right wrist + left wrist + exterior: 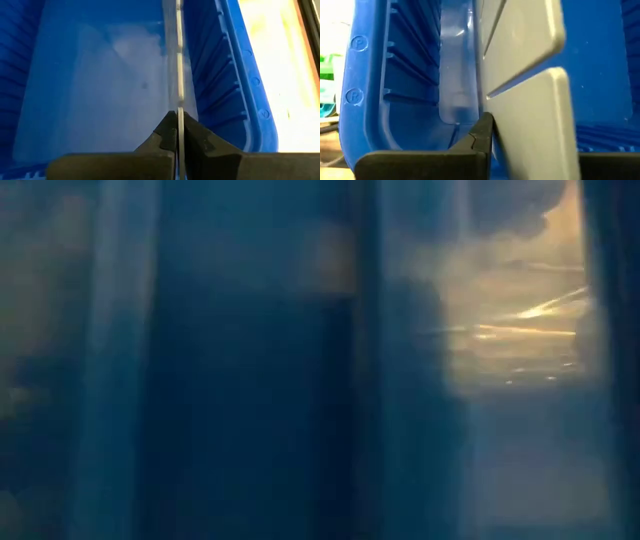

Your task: Sort blocks

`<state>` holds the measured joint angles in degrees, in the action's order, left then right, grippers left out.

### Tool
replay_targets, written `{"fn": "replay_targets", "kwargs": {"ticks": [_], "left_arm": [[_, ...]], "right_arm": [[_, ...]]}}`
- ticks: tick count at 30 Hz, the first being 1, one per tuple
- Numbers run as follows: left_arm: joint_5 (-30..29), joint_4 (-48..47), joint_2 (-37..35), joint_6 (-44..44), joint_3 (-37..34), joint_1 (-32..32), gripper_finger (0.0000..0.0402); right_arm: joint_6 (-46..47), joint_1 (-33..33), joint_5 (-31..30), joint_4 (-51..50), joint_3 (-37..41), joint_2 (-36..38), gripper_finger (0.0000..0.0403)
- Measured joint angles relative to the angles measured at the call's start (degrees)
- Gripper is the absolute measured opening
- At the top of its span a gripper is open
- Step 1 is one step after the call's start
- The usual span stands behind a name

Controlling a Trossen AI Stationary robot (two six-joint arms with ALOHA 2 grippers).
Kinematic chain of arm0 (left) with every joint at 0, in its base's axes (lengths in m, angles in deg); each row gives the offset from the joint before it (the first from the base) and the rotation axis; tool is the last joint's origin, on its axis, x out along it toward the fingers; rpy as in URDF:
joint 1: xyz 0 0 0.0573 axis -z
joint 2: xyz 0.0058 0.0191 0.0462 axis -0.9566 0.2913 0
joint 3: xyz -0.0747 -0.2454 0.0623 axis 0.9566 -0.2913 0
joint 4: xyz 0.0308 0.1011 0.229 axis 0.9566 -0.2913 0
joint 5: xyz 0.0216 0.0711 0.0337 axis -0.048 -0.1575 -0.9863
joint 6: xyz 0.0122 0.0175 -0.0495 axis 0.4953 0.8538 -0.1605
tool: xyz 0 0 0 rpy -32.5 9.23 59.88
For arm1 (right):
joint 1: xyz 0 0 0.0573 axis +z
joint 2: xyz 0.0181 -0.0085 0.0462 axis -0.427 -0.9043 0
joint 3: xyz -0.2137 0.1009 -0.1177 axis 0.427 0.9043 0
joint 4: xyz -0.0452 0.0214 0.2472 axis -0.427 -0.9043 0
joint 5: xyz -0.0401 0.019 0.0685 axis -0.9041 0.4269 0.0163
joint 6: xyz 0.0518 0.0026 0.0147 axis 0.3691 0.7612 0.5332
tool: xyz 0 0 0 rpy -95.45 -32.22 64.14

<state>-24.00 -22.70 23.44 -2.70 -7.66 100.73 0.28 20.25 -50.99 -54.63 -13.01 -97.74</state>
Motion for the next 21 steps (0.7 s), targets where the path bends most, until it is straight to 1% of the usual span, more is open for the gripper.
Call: {"fn": "replay_targets", "kwargs": {"ticks": [2, 4, 8, 11, 15, 18, 21], "left_arm": [[-0.3, -1.0, 0.3, -2.0, 0.0, 0.0, 0.0034], [-0.1, -2.5, 0.6, -3.1, 0.1, 0.0, 0.0045], [0.4, -2.7, 1.1, -4.5, 0.1, 0.0, 0.0078], [0.6, -1.8, 1.1, -7.6, 0.1, 0.0, 0.0112], [2.3, 0.0, 1.1, -8.4, 0.5, 0.0, 0.0160], [2.9, 0.1, 1.3, -8.3, 2.5, 0.0, 0.0191], [4.2, 0.0, 1.3, -6.8, 6.1, 0.0, 0.0213]], "right_arm": [[1.2, 0.4, -0.6, 0.5, 0.0, 0.0, 0.0000], [4.5, 0.4, -1.7, 1.2, 0.0, 0.0, 0.0000], [7.9, 0.3, -2.1, 1.2, 0.0, 0.0, 0.0010], [10.5, 0.4, -1.8, 1.2, 0.0, 0.0, 0.0042], [10.8, 0.3, -2.3, 2.2, 0.0, 0.2, 0.0102], [10.2, 0.3, -2.3, 3.7, 0.0, 0.7, 0.0138], [9.3, 0.3, -2.2, 3.3, 0.0, 1.4, 0.0159]]}}
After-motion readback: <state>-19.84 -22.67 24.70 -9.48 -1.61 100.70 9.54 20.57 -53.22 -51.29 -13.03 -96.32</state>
